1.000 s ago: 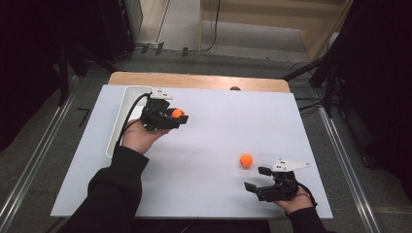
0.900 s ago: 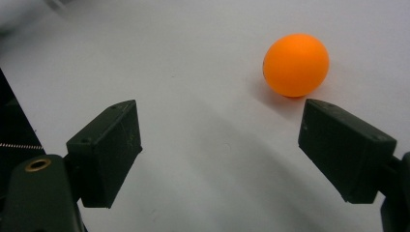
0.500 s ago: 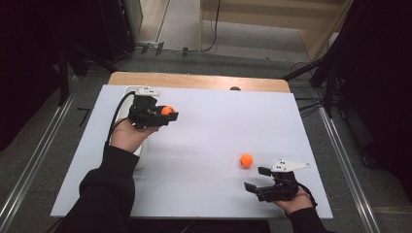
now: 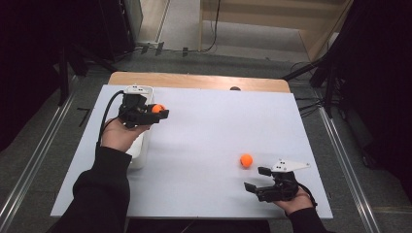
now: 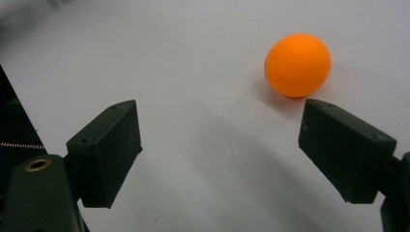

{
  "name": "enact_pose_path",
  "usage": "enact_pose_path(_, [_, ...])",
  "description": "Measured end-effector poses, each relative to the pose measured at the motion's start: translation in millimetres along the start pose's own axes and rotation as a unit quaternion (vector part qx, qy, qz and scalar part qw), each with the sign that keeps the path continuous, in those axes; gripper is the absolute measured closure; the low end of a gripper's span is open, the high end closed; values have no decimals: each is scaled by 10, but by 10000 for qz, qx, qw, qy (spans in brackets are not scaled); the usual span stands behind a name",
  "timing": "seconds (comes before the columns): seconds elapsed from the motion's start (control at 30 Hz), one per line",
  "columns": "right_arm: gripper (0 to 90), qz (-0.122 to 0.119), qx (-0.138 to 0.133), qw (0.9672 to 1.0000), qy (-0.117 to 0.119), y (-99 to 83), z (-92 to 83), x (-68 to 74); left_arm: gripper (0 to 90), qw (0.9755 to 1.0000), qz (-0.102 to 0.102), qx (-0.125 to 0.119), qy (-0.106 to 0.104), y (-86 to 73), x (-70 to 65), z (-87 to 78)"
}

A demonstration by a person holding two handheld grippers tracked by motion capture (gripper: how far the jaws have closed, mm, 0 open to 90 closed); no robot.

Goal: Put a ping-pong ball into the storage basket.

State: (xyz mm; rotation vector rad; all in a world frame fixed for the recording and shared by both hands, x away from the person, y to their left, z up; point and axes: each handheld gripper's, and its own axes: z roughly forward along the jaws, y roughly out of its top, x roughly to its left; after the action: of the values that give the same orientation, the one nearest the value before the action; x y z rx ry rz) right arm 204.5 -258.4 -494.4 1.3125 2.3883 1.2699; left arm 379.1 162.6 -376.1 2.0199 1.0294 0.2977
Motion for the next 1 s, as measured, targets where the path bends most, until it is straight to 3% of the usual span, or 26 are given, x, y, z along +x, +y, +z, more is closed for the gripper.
enact_pose_path(0.7, [136, 18, 29, 10000, 18, 3, 2, 6, 512, 9981, -375, -111, 479, -79, 304, -190])
enact_pose_path(0.83, [136, 12, 26, 10000, 22, 4, 9, 9, 512, 9959, -592, -183, 652, -128, 381, -214])
enact_pose_path(1.0, [136, 18, 28, 10000, 24, 6, 12, 11, 511, 9937, -685, -171, 867, -156, 435, -221])
